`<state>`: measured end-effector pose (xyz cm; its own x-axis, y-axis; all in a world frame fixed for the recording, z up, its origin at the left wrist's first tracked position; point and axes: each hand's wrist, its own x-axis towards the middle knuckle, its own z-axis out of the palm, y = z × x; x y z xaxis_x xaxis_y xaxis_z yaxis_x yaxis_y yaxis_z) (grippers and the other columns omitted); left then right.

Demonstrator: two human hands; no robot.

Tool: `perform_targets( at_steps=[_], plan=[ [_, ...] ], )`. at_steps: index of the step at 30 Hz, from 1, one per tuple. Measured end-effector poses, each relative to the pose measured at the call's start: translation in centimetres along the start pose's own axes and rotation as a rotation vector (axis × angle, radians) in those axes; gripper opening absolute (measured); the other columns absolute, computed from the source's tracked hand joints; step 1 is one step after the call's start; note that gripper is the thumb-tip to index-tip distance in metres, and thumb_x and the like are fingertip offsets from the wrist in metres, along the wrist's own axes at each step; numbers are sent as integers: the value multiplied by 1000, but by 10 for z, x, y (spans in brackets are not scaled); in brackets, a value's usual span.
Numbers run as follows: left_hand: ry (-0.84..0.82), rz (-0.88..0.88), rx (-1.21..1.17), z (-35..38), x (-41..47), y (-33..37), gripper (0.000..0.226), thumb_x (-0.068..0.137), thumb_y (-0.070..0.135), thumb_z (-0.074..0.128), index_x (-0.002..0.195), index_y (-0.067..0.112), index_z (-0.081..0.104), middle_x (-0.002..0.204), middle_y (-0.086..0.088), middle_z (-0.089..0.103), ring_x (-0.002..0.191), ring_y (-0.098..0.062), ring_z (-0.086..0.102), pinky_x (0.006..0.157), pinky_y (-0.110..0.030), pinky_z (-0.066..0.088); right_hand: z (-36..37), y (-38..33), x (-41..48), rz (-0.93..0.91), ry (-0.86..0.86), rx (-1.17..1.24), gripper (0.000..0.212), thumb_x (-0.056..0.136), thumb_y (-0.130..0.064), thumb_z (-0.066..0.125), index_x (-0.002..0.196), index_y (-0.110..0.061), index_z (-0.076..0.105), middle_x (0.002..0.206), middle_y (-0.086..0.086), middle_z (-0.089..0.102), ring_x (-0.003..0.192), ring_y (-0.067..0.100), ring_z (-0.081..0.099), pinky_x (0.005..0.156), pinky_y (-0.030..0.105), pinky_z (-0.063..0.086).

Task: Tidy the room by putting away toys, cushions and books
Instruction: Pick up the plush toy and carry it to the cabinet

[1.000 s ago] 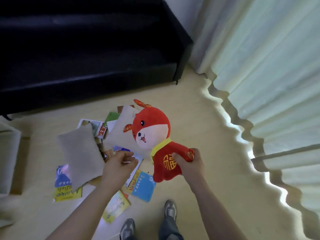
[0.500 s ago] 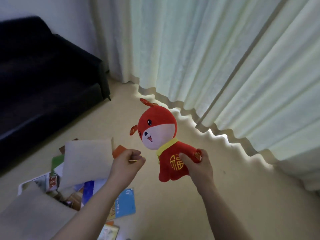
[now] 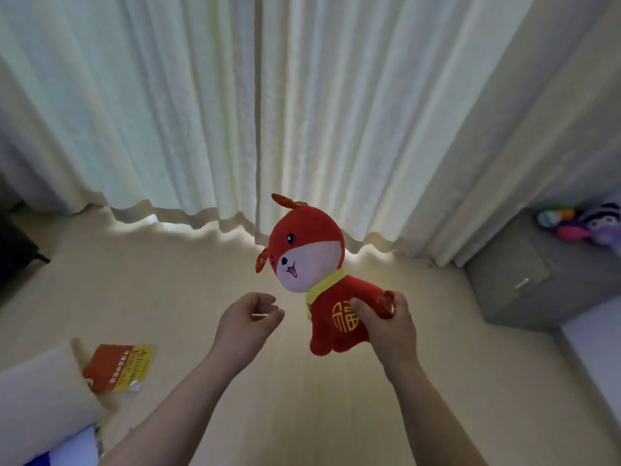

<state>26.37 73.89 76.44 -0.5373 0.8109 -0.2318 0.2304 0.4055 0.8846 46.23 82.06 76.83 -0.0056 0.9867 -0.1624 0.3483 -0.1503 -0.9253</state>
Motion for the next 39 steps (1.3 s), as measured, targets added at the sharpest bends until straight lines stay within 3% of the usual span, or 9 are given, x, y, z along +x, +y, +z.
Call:
perform_targets(
  at_steps=[4, 11, 15, 20, 28, 34, 39],
  plan=[
    [-111, 58, 6, 92, -18, 45, 19, 86, 22, 66, 105, 19, 65, 90, 10, 66, 85, -10, 62, 67, -20, 44, -102, 26, 18, 12, 120, 8, 46, 80, -36, 75, 113, -20, 48, 96, -5, 59, 89, 16, 62, 81, 39, 56],
    [-297, 146, 53, 214, -34, 103, 12, 84, 20, 68, 96, 19, 65, 93, 14, 67, 82, -14, 64, 69, -23, 45, -231, 64, 30, 79, 323, 74, 48, 80, -38, 74, 116, -22, 46, 98, -5, 59, 89, 13, 60, 72, 28, 52],
    [-401, 197, 83, 275, -33, 135, 12, 83, 21, 69, 95, 19, 65, 95, 16, 67, 79, -11, 63, 70, -24, 46, -286, 83, 40, 138, 441, 115, 46, 80, -36, 75, 115, -23, 47, 98, -5, 59, 91, 15, 60, 76, 31, 53],
    [-505, 244, 114, 342, -17, 165, 18, 83, 22, 69, 101, 19, 66, 94, 11, 69, 81, -10, 64, 75, -28, 50, -334, 97, 68, 165, 558, 107, 47, 80, -35, 75, 115, -23, 46, 97, -6, 59, 87, 12, 59, 66, 21, 48],
    [-641, 331, 144, 453, 42, 238, 18, 84, 21, 69, 101, 20, 65, 91, 10, 68, 84, -11, 64, 72, -24, 48, -406, 99, 153, 191, 705, 122, 49, 78, -34, 77, 115, -24, 47, 99, -5, 60, 89, 14, 62, 66, 22, 49],
    [-708, 415, 193, 512, 68, 286, 18, 86, 21, 69, 102, 20, 62, 91, 10, 65, 84, -8, 63, 68, -16, 45, -441, 103, 196, 237, 784, 158, 50, 78, -32, 77, 115, -23, 46, 101, -2, 60, 92, 18, 62, 79, 34, 56],
    [-752, 431, 239, 573, 81, 311, 23, 85, 23, 69, 107, 18, 65, 92, 8, 66, 85, -10, 62, 72, -23, 45, -485, 119, 233, 255, 826, 200, 51, 77, -31, 78, 117, -21, 48, 102, -2, 61, 92, 18, 63, 81, 39, 57]
  ],
)
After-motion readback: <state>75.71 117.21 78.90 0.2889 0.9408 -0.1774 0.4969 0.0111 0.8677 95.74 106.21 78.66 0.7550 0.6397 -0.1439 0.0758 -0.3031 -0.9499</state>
